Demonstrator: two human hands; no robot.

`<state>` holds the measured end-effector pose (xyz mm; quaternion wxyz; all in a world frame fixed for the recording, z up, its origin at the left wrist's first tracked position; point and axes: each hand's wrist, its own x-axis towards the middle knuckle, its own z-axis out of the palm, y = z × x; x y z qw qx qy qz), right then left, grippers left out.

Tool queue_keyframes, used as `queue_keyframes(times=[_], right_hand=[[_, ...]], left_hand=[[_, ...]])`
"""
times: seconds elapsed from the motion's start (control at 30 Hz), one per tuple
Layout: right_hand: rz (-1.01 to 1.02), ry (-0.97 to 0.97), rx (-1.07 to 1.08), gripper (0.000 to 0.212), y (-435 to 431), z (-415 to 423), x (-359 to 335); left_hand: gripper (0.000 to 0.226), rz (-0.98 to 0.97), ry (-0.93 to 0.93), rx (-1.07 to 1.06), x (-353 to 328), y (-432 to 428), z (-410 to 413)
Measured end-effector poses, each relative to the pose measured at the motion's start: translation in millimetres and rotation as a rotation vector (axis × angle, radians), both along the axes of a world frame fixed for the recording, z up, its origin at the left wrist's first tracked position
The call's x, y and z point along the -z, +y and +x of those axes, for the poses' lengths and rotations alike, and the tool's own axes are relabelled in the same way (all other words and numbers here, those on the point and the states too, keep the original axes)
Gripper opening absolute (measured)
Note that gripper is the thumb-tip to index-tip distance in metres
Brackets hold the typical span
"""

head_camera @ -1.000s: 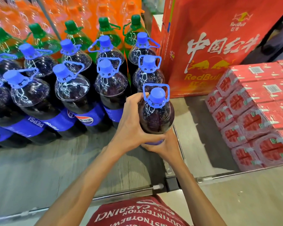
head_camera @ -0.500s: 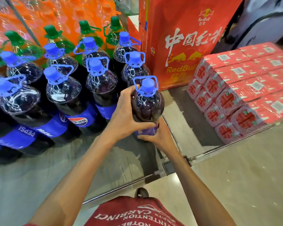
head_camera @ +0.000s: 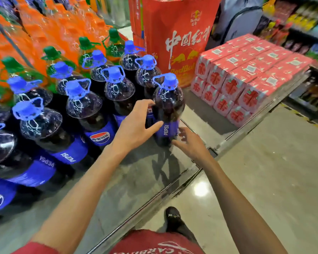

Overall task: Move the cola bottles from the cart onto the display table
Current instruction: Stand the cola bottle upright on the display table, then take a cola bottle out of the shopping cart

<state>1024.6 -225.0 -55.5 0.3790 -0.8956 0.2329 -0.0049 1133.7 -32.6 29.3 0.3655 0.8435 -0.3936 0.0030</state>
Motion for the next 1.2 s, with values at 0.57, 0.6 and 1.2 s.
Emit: queue_keyframes(times=[0.57,0.6,1.2], right_hand=[[-0.292,0.537,0.210,0.063,53.9,-183.7,-78.1],[-0.278,0.534,0.245,0.062,58.8,-198.7,-82.6],[-0.109,0.694,0.991,0.070,241.2,-552.3,-102.3]], left_hand=[[0.062,0.998,-0.356,0.697,-16.7,-36.7,-92.3],[0.061,0.989,-0.388,0.743,-15.0,-43.2,-103.7],[0.056,0.667,-0.877,1.365,-23.1,-24.7,-462.7]])
